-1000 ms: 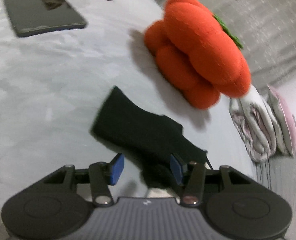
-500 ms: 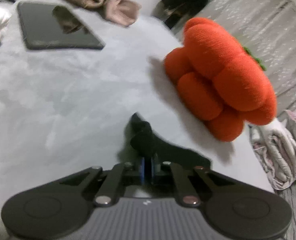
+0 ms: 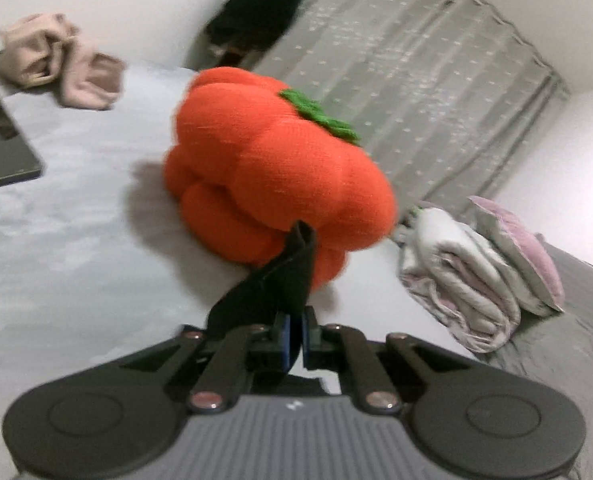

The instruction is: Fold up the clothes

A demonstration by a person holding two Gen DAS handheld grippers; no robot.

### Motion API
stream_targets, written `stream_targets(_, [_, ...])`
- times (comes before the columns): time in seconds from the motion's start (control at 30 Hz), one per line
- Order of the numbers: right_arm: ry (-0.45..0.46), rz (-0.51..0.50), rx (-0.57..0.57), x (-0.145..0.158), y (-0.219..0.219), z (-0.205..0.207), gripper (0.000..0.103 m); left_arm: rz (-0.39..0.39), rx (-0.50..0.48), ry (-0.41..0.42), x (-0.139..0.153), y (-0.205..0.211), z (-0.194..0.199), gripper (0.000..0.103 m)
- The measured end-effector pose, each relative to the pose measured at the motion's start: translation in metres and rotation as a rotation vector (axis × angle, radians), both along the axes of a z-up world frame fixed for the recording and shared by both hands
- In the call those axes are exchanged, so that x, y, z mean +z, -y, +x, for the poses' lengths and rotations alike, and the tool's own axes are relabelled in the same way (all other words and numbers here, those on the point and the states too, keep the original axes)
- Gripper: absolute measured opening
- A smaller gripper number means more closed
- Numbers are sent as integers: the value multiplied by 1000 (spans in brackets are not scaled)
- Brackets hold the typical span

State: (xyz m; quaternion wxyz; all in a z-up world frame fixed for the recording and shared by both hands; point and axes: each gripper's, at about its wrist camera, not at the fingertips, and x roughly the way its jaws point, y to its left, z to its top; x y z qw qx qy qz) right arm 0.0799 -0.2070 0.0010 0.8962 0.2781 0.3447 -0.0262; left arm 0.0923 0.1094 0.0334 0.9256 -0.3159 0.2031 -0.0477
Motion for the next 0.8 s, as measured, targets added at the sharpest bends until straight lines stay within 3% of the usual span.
stream_targets(0.47, [5, 23, -15, 0, 6, 0, 67, -76, -211, 18, 18, 87, 11, 5])
stream_targets(0.8, [10, 50, -46, 1, 18, -1, 67, -53, -337, -70, -19, 157, 21, 5])
